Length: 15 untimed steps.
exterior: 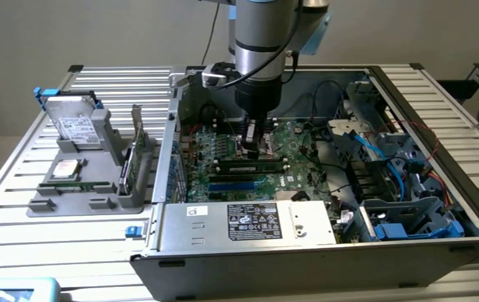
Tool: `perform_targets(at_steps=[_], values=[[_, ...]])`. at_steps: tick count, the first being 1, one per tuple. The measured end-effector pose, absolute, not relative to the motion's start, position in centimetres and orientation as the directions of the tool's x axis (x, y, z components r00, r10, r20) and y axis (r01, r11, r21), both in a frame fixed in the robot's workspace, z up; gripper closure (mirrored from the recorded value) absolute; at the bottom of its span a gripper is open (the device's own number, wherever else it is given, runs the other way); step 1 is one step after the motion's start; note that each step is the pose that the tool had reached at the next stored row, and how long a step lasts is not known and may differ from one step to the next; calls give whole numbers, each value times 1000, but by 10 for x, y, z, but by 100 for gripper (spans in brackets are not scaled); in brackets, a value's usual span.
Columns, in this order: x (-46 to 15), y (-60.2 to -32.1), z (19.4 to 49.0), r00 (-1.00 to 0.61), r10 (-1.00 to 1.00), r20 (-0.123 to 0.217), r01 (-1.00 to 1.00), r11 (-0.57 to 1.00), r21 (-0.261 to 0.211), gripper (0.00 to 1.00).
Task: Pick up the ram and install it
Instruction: 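Press down the ram until it locks into place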
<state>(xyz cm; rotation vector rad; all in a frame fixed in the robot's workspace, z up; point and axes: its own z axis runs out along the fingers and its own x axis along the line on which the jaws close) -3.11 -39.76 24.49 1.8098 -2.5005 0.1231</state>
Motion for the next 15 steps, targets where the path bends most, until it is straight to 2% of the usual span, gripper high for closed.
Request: perform_targets(at_steps=[15], values=[[-31, -398, 245, -478, -874, 83, -878, 476, -47, 89]])
